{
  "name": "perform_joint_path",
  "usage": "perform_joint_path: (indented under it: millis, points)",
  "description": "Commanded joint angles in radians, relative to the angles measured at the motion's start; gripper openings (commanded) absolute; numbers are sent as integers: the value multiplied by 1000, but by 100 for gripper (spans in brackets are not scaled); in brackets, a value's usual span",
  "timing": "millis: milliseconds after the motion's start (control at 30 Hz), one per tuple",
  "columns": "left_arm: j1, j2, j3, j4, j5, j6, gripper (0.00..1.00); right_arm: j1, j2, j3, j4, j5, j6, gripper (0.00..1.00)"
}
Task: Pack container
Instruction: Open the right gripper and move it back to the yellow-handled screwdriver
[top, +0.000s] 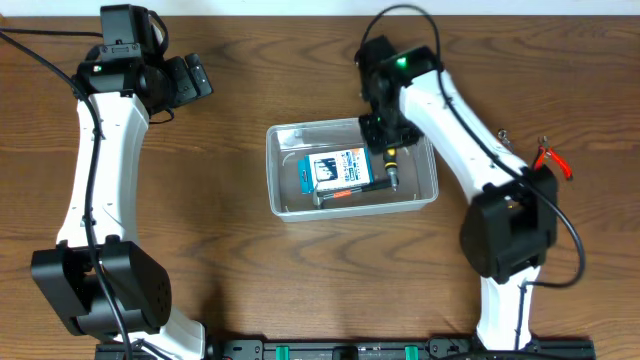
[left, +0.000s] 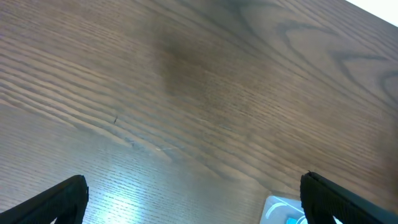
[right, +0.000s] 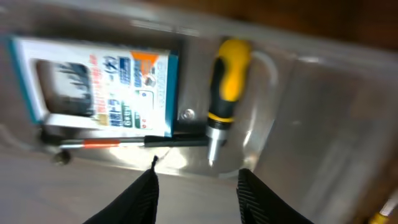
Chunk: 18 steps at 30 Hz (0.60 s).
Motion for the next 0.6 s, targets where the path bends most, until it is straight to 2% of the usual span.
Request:
perform_joint_path:
  millis: [0,167,300,567]
  points:
    - [2,0,14,-2,2,-12,98,-49,-128,79,-41,77,-13,45]
    - [2,0,14,-2,2,-12,98,-165,-227,82,-109,204,-85,53]
    - [2,0,14,-2,2,-12,98,-280,-244,80,-160,203,-153,66]
    - [2,0,14,-2,2,-12,98,-452,-240,-82,-132,158,-183,63]
